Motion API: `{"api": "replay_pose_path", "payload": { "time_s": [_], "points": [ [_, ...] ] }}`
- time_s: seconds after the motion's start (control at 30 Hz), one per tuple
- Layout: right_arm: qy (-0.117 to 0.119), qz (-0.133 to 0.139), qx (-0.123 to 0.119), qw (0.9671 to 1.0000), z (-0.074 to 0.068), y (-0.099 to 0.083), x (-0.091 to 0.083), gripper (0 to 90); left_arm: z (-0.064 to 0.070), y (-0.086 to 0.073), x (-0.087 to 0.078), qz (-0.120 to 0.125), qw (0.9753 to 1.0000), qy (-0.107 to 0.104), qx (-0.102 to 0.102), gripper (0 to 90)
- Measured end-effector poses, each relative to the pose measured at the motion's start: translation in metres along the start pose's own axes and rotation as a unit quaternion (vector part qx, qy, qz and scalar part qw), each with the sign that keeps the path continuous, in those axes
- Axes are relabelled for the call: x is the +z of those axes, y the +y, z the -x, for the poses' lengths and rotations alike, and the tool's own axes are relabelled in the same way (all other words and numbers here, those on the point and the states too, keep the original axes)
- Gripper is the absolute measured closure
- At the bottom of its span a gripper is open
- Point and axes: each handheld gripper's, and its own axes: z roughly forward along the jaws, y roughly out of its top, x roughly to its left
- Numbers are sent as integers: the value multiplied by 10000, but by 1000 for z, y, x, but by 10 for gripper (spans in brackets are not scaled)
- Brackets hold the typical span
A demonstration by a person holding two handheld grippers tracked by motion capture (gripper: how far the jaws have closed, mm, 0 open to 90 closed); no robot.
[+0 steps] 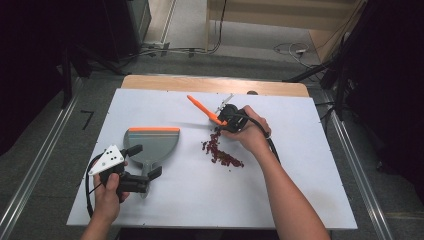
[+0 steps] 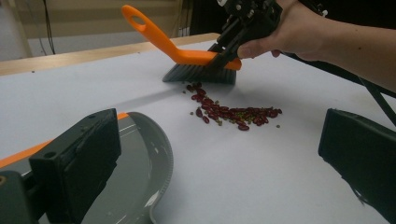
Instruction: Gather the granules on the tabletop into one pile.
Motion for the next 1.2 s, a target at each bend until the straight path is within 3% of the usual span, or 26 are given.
{"api": "replay_pose_path", "payload": {
  "time_s": [0.6,1.2],
  "points": [
    [393,91,-383,9985,-34,-15,-13,676,0,0,1,-20,10000,7,13,0],
    [461,188,-720,9962,-56,-26,-21,675,2,0,1,-32,10000,8,35,0]
  ]
}}
